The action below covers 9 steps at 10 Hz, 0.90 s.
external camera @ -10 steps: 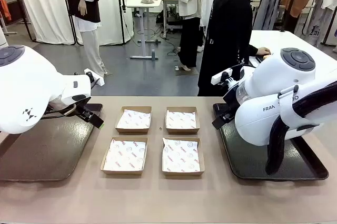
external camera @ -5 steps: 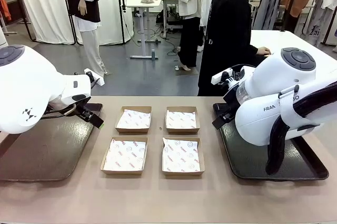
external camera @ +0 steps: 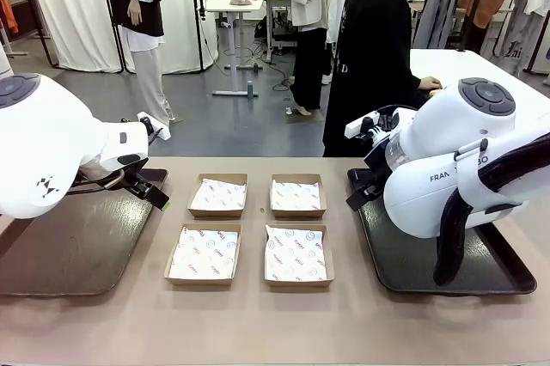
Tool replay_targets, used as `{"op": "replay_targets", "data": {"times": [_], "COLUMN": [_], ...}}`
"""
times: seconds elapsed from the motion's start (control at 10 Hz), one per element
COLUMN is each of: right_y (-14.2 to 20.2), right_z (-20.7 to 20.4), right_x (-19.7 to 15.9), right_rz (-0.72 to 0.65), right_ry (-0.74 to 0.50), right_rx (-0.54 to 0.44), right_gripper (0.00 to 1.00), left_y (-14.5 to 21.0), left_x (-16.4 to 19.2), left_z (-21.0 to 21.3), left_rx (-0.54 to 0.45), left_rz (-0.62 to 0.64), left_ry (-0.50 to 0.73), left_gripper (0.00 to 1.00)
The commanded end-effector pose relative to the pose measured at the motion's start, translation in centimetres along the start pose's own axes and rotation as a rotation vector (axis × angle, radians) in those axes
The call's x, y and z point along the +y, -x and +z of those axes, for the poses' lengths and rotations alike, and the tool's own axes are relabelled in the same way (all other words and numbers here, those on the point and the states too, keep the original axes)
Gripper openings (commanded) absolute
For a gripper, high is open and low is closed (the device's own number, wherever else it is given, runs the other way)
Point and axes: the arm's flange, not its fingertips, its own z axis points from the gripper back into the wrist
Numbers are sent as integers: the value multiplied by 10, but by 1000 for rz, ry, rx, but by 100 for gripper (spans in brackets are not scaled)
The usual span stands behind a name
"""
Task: Individually package the donuts and arrange them on the tray.
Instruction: Pick up one Paper togo box.
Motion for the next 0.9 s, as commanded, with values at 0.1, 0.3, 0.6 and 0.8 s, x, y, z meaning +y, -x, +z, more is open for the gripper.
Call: {"op": "replay_targets", "data": {"times": [0.1, 0.3, 0.6, 0.8], "right_y": [16, 51, 102, 122], "right_z": [21, 65, 116, 134], "right_x": [11, 22, 34, 39], "right_rz": [27, 49, 53, 57], "right_ry": [-17, -39, 37, 75], "right_rx": [11, 89, 215, 236], "right_gripper": [100, 100, 100, 100], "left_y": [17, 50, 98, 108], "left_x": [-6, -2, -4, -5], "left_z": [28, 77, 113, 117], "left_rx": [3, 38, 113, 155], "left_rz": [-24, -43, -65, -60], "left_ry": [37, 71, 135, 158], "left_gripper": [100, 100, 100, 100]}}
